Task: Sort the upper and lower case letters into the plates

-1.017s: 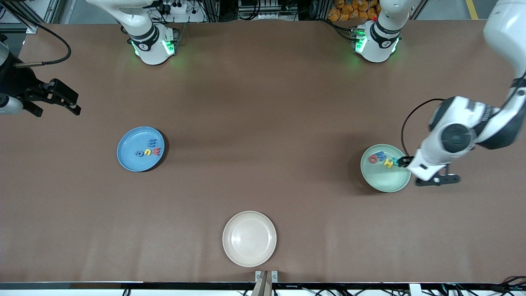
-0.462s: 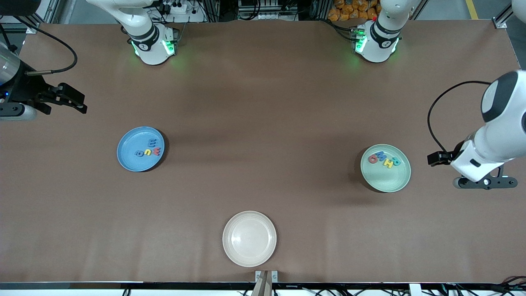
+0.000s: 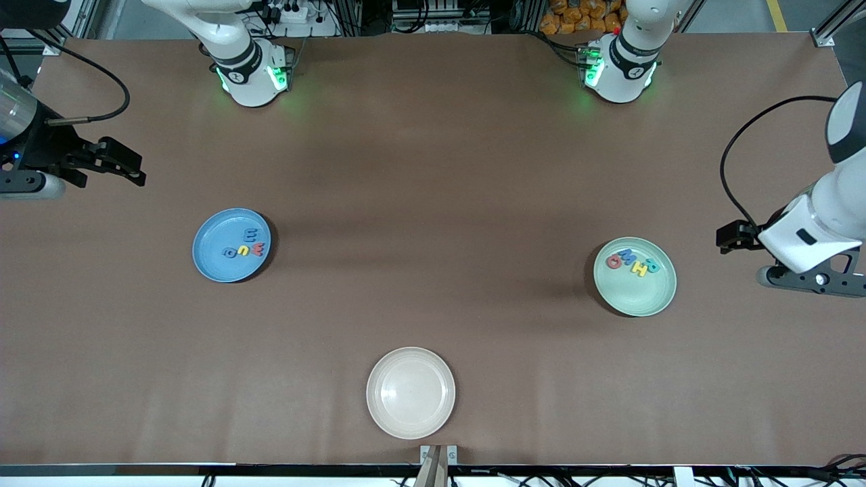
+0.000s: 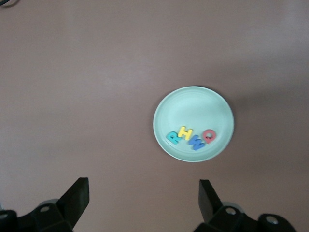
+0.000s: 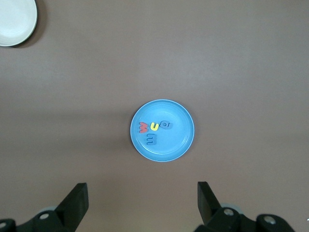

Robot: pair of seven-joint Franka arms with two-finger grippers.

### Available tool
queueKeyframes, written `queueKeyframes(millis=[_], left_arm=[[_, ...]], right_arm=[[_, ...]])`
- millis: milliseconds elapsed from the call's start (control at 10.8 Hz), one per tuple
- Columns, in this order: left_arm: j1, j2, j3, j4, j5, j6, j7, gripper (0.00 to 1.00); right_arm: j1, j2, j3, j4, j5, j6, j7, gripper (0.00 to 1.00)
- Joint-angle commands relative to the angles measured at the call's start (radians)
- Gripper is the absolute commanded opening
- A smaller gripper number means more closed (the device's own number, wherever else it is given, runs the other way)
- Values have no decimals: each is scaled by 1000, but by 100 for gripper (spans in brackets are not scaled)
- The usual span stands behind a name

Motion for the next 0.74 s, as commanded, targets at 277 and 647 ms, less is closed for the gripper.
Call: queueKeyframes(millis=[277, 647], left_arm=[[-304, -219, 509, 32, -366, -32, 240, 100], [-557, -297, 885, 9, -489, -30, 233, 100]], right_arm=[[-14, -26, 9, -20, -1, 1, -15, 100], [-14, -31, 9, -17, 2, 4, -14, 100]])
